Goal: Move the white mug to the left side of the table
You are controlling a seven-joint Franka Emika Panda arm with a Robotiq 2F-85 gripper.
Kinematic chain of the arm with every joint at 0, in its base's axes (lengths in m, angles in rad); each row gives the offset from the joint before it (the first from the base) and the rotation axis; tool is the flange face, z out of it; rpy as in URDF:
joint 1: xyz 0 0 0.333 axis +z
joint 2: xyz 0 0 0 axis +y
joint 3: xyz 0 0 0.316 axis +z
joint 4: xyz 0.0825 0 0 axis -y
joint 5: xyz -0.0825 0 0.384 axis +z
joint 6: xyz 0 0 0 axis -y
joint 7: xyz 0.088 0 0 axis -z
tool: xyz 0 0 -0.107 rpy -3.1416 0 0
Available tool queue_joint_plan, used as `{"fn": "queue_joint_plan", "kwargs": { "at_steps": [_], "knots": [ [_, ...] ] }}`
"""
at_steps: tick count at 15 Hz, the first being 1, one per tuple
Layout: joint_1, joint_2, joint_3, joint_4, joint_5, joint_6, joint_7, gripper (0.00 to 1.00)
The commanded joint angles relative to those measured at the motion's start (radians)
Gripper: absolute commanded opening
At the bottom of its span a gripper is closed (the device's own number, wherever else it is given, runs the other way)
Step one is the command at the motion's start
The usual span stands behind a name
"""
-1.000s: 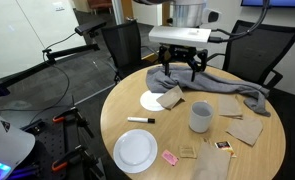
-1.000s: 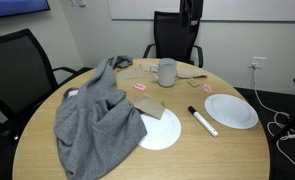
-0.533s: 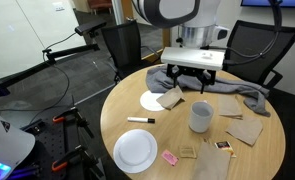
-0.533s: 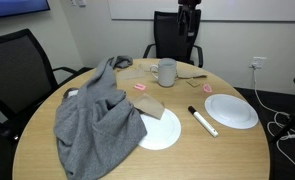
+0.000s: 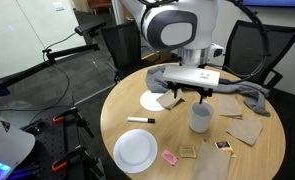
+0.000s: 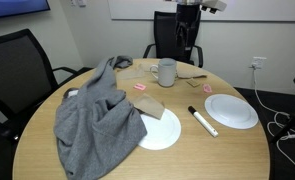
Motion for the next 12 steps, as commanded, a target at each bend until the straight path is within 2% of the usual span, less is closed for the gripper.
{"fn": "queue_joint_plan", "kwargs": {
  "at_steps": [1,12],
  "knots": [
    [-0.011,0.050,0.021,0.037,-0.028,0.022,0.008,1.00],
    [0.018,0.218,0.036,0.211,-0.082,-0.013,0.050,1.00]
  ]
}}
